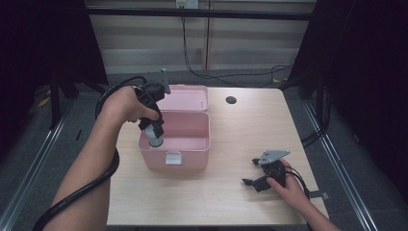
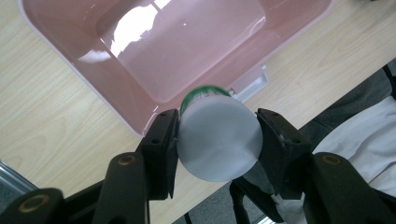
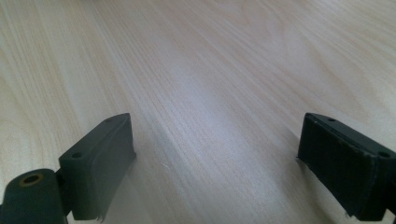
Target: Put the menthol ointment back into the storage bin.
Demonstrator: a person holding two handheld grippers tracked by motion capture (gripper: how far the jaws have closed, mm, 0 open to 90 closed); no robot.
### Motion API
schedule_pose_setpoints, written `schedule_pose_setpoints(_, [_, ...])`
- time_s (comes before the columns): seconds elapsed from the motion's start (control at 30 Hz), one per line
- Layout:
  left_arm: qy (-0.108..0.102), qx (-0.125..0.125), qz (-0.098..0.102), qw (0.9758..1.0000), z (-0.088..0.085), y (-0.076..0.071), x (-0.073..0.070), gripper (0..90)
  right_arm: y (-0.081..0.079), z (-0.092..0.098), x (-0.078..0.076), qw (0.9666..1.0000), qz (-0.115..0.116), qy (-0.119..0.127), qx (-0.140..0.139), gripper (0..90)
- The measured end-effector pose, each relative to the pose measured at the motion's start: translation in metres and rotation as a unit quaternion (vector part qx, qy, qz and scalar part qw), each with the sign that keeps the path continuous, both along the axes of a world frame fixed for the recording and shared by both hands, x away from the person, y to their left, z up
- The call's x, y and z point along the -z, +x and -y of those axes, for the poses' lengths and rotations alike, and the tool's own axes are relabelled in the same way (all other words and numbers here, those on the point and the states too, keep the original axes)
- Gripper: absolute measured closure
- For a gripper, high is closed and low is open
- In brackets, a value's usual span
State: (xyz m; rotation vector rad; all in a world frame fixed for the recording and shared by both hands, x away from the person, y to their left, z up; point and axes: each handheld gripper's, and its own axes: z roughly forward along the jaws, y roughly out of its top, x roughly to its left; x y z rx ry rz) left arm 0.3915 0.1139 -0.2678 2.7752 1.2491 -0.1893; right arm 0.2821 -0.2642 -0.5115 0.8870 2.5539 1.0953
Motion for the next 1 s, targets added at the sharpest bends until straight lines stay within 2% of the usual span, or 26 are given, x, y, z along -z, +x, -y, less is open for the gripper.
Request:
schedule_pose_setpoints(0.23, [-0.003, -0.004, 0.009, 0.9999, 0.001, 0.013, -0.001, 50.6, 0.0, 0.0, 0.0, 1.0, 0.0, 0.0, 0.0, 9.9])
schedule_pose_setpoints(0.37, [-0.003, -0.016, 0.014, 0.9998, 0.004, 0.02, 0.002, 50.6, 0.0, 0.0, 0.0, 1.0, 0.001, 0.0, -0.001, 9.9])
schedule_pose_setpoints(0.4, [-0.003, -0.025, 0.01, 0.9996, 0.005, 0.022, 0.003, 50.6, 0.0, 0.0, 0.0, 1.0, 0.001, 0.0, -0.001, 9.9])
schedule_pose_setpoints(0.6, [0.004, -0.027, 0.007, 0.9996, 0.01, 0.033, 0.015, 50.7, 0.0, 0.0, 0.0, 1.0, 0.0, 0.0, 0.0, 9.9])
schedule_pose_setpoints(0.63, [0.003, -0.035, 0.006, 0.9994, 0.012, 0.034, 0.017, 50.7, 0.0, 0.0, 0.0, 1.0, 0.0, 0.0, -0.001, 9.9])
schedule_pose_setpoints(0.67, [0.006, -0.03, 0.004, 0.9995, 0.013, 0.036, 0.019, 50.7, 0.0, 0.0, 0.0, 1.0, 0.0, 0.0, 0.0, 9.9])
schedule_pose_setpoints(0.77, [0.01, -0.033, 0.008, 0.9994, 0.017, 0.04, 0.024, 50.6, 0.0, 0.0, 0.0, 1.0, 0.0, 0.0, 0.0, 9.9])
schedule_pose_setpoints(0.8, [0.012, -0.026, 0.008, 0.9996, 0.018, 0.042, 0.026, 50.6, 0.0, 0.0, 0.0, 1.0, 0.0, 0.0, -0.001, 9.9])
schedule_pose_setpoints(0.97, [0.019, -0.041, 0.015, 0.9989, 0.022, 0.048, 0.033, 50.6, 0.0, 0.0, 0.0, 1.0, 0.0, 0.0, -0.001, 9.9])
schedule_pose_setpoints(1.0, [0.018, -0.037, 0.015, 0.999, 0.022, 0.049, 0.034, 50.6, 0.0, 0.0, 0.0, 1.0, 0.0, 0.0, 0.0, 9.9])
